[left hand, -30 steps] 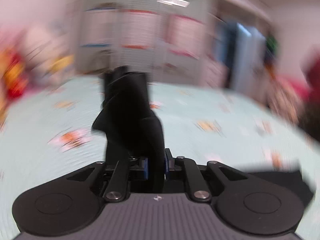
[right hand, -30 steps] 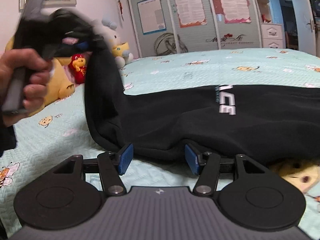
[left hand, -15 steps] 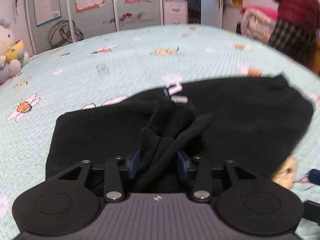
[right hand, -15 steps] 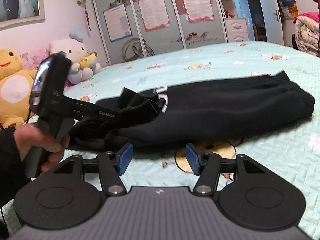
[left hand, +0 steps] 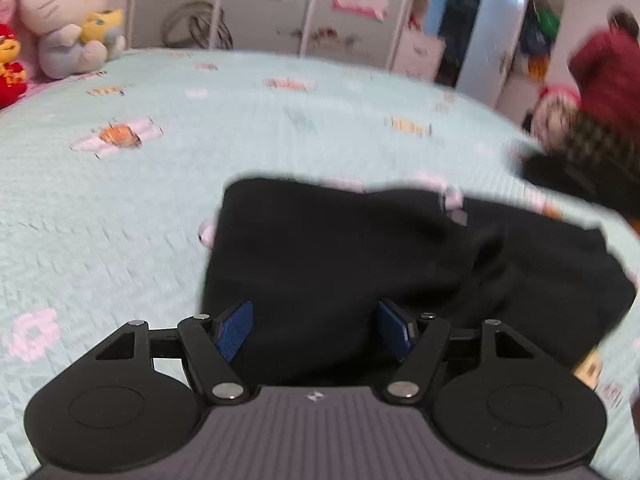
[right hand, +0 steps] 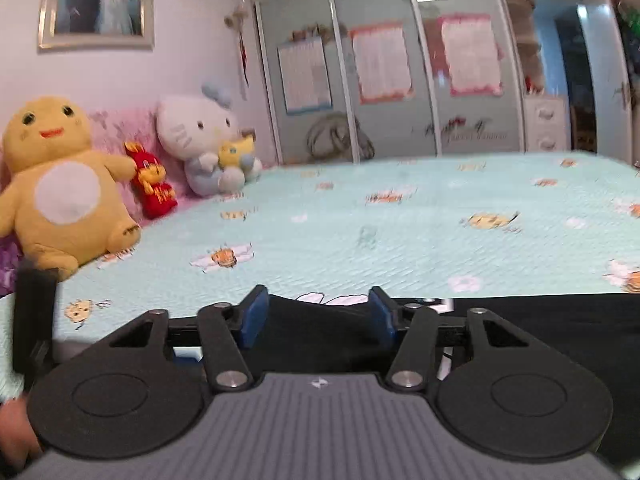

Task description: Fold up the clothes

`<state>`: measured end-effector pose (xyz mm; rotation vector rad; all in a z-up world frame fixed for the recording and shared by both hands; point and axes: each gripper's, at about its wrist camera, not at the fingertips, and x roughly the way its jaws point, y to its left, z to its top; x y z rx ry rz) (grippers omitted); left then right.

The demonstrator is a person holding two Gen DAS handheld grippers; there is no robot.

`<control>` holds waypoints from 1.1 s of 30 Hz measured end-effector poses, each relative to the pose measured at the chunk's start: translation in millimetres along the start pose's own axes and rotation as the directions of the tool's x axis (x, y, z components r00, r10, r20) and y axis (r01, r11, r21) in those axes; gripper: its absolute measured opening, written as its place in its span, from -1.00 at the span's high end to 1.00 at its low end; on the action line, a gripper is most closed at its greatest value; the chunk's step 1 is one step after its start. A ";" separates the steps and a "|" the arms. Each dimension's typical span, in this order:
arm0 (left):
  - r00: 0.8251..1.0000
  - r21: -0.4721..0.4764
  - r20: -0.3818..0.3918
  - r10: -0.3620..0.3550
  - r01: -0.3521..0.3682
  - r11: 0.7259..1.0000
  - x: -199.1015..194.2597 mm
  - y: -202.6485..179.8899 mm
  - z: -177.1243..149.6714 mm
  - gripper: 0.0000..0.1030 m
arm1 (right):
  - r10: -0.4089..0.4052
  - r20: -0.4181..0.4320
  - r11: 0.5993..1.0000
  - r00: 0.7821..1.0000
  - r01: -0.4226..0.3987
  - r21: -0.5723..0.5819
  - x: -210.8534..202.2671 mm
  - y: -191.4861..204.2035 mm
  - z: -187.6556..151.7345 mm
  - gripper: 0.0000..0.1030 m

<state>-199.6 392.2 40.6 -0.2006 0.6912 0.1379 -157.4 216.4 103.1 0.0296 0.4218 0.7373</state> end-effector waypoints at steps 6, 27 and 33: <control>1.000 0.115 0.007 0.009 -0.010 0.993 -11.0 -20.7 -28.0 -0.42 | -0.054 -0.050 0.997 0.997 0.051 -0.060 1.7 -3.6 -23.5 0.67; 0.994 -0.007 0.069 -0.088 0.088 0.996 -31.4 3.3 -20.4 -0.45 | -0.156 -0.132 0.987 0.979 0.151 -0.048 35.9 -12.2 -45.8 0.43; 0.999 0.022 -0.001 -0.051 0.051 0.998 -12.5 -3.5 -28.4 -0.45 | -0.148 -0.250 0.987 0.957 0.126 -0.101 87.3 7.1 -22.2 0.24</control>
